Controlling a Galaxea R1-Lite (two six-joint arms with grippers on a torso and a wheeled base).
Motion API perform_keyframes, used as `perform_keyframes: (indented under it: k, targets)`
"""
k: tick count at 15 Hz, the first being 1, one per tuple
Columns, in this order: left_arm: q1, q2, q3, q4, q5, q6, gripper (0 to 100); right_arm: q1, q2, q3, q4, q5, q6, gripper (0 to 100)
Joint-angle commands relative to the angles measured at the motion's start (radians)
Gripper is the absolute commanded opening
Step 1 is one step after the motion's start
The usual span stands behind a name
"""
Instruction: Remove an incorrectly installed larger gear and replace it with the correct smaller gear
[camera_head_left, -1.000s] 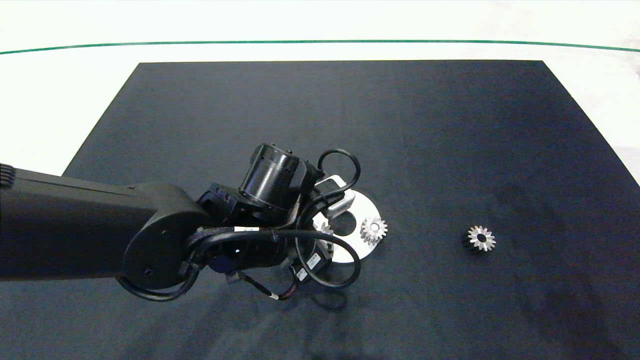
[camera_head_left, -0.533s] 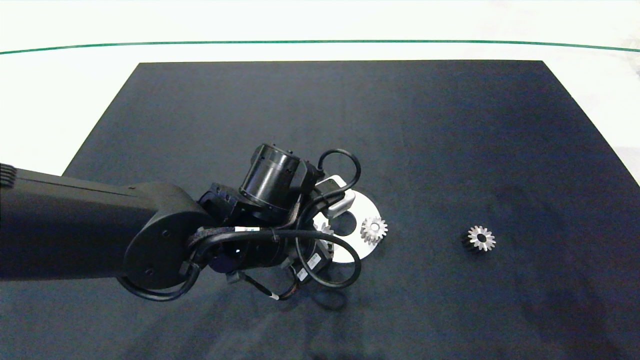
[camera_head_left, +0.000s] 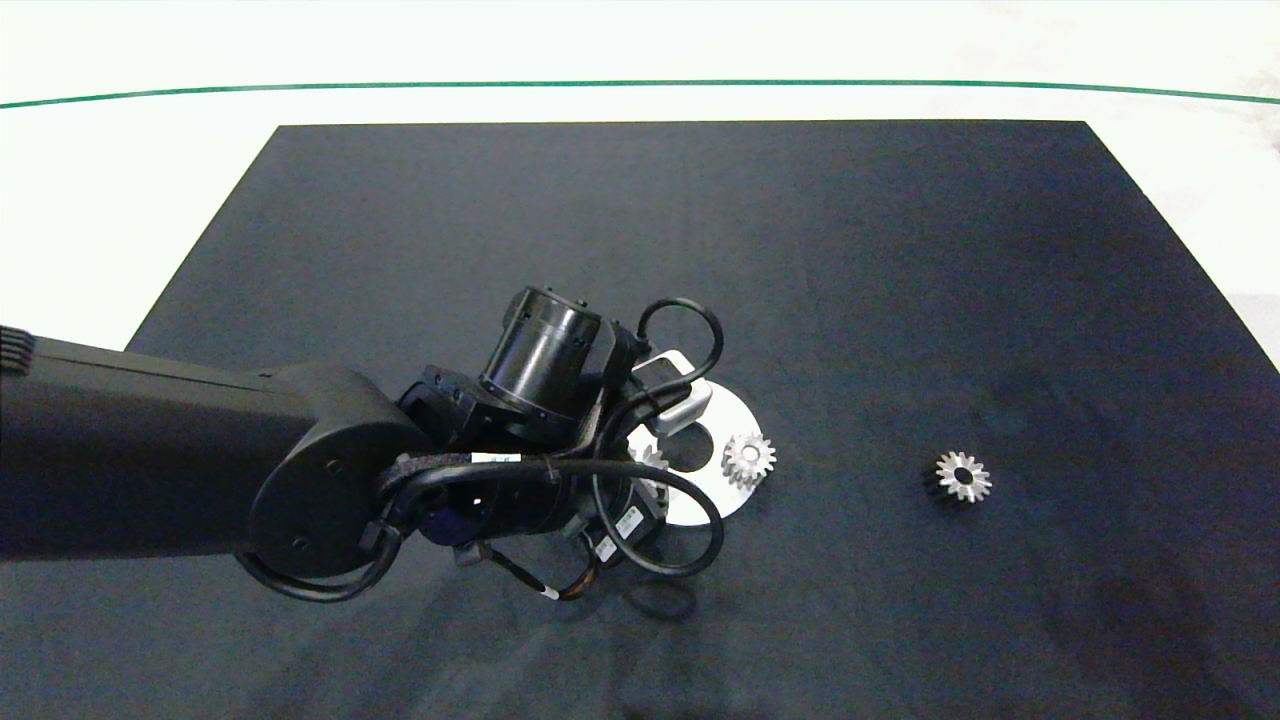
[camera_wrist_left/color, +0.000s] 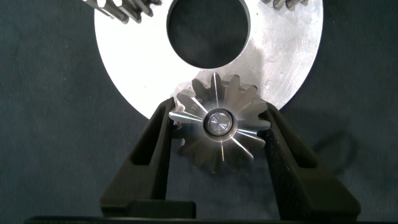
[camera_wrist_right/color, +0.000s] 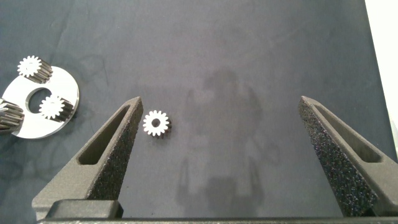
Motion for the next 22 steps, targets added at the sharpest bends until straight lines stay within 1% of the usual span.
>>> perform_keyframes:
  k: [1, 2, 3, 4, 5, 6, 8, 10, 12, 15, 17, 19, 22]
  targets:
    - [-0.002, -0.005, -0.023, 0.045, 0.001, -0.001, 28, 0.001, -0.001, 0.0, 0.0, -0.001, 0.0, 100]
    - [-0.006, -0.007, -0.036, 0.065, 0.001, -0.008, 28, 0.001, -0.001, 0.0, 0.0, -0.001, 0.0, 100]
    - [-0.01, -0.008, -0.045, 0.07, 0.001, -0.025, 28, 0.001, -0.001, 0.0, 0.0, 0.001, -0.002, 100]
    - [-0.01, -0.008, -0.048, 0.073, 0.001, -0.03, 28, 0.001, -0.001, 0.0, 0.0, 0.001, -0.002, 100]
    - [-0.021, -0.01, -0.065, 0.107, 0.001, -0.041, 28, 0.001, -0.002, 0.0, 0.0, 0.001, 0.0, 100]
    - [-0.024, -0.011, -0.076, 0.119, 0.001, -0.045, 28, 0.001, -0.004, 0.0, 0.0, -0.001, -0.002, 100]
    - [-0.035, -0.014, -0.085, 0.122, 0.001, -0.062, 28, 0.001, -0.007, 0.0, 0.0, -0.001, 0.0, 100]
    - [-0.041, -0.031, -0.105, 0.154, 0.001, -0.062, 28, 0.001, -0.007, -0.001, 0.0, -0.001, -0.002, 100]
    - [-0.055, -0.043, -0.128, 0.182, 0.001, -0.071, 28, 0.001, -0.008, -0.001, 0.0, -0.001, -0.002, 100]
    - [-0.048, -0.063, -0.143, 0.196, 0.001, -0.073, 28, -0.001, -0.014, -0.001, 0.001, -0.001, 0.0, 100]
    - [-0.03, -0.088, -0.152, 0.23, 0.001, -0.073, 28, -0.001, -0.016, -0.001, 0.003, -0.001, 0.0, 100]
    - [0.016, -0.106, -0.158, 0.265, 0.001, -0.071, 28, -0.001, -0.017, -0.001, 0.003, -0.001, 0.0, 100]
    - [0.117, -0.123, -0.146, 0.262, -0.017, -0.067, 28, -0.001, -0.024, 0.0, 0.007, -0.001, 0.0, 100]
